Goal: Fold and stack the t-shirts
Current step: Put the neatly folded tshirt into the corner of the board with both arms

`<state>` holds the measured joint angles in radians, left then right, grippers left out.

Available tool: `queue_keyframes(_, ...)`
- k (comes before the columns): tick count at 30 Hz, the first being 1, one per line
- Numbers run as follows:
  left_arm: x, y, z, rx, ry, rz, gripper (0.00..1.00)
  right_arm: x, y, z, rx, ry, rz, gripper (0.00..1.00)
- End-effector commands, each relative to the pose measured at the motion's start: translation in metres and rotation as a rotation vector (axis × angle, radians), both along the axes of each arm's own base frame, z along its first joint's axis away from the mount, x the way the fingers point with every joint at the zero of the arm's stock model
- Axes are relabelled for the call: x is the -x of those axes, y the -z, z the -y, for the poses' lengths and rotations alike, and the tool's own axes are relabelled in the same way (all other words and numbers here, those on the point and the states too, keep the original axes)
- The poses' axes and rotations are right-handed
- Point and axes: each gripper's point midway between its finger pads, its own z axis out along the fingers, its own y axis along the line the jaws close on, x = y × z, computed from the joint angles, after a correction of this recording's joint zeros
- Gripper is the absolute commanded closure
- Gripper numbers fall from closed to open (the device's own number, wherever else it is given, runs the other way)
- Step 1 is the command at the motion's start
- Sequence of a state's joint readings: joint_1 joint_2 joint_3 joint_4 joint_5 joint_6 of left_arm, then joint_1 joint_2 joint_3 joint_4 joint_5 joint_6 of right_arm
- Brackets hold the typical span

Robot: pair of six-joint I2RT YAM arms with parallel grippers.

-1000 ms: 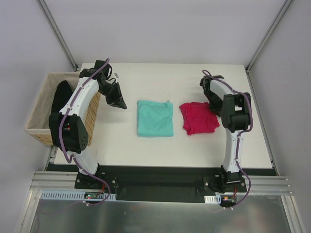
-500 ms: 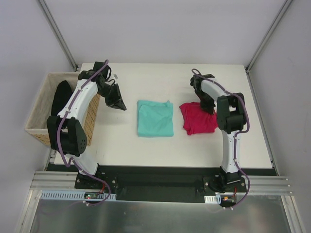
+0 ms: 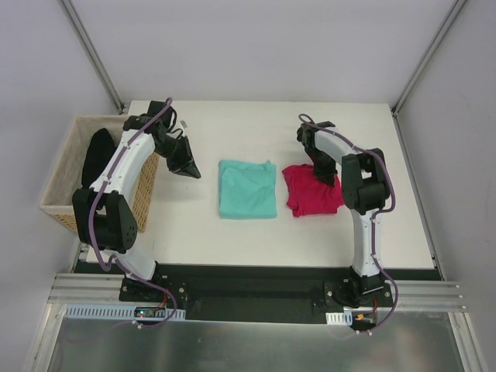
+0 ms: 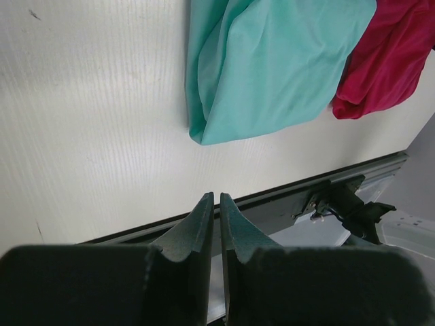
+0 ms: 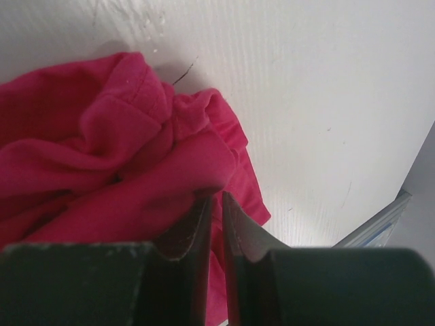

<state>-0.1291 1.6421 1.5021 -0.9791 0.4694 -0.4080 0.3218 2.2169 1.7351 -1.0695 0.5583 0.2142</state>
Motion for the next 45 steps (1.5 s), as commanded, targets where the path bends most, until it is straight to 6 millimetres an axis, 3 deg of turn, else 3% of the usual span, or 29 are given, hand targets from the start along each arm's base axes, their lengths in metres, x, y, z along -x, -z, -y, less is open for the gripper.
queue_keyframes(1,0.009,-0.01,-0.006,-0.007,-0.023,0.025,0.93,0.0,-0.007,-0.016,-0.028,-0.002,0.014,0.86)
queue_keyframes(11,0.012,-0.013,-0.008,-0.011,-0.028,0.038,0.93,-0.006,-0.014,-0.026,-0.013,-0.031,0.016,0.86)
queue_keyframes(16,0.01,-0.011,0.0,0.032,-0.02,0.03,0.89,-0.009,-0.038,-0.01,0.082,-0.046,0.038,0.81)
queue_keyframes(18,0.007,-0.012,0.007,0.067,-0.015,0.032,0.81,-0.013,-0.055,-0.005,0.104,-0.059,0.076,0.78)
queue_keyframes(19,0.008,-0.012,0.014,0.075,0.004,0.032,0.79,-0.015,-0.061,-0.005,0.106,-0.064,0.092,0.77)
queue_keyframes(20,0.007,-0.01,0.019,0.078,0.012,0.023,0.78,-0.015,-0.066,-0.003,0.11,-0.062,0.104,0.69)
queue_keyframes(23,0.006,-0.012,0.045,0.082,0.074,0.027,0.78,-0.02,-0.082,0.005,0.119,-0.062,0.14,0.64)
queue_keyframes(29,0.003,-0.017,0.107,0.092,0.192,0.029,0.81,-0.029,-0.104,0.028,0.111,-0.03,0.186,0.61)
queue_keyframes(35,-0.005,-0.017,0.145,0.096,0.249,0.044,0.78,-0.024,-0.098,0.045,0.032,0.02,0.171,0.61)
queue_keyframes(40,-0.015,-0.018,0.176,0.113,0.305,0.074,0.72,-0.024,-0.073,0.034,-0.164,0.029,0.165,0.61)
queue_keyframes(45,-0.019,0.001,0.197,0.117,0.317,0.03,0.72,-0.027,-0.058,0.034,-0.228,-0.003,0.12,0.56)
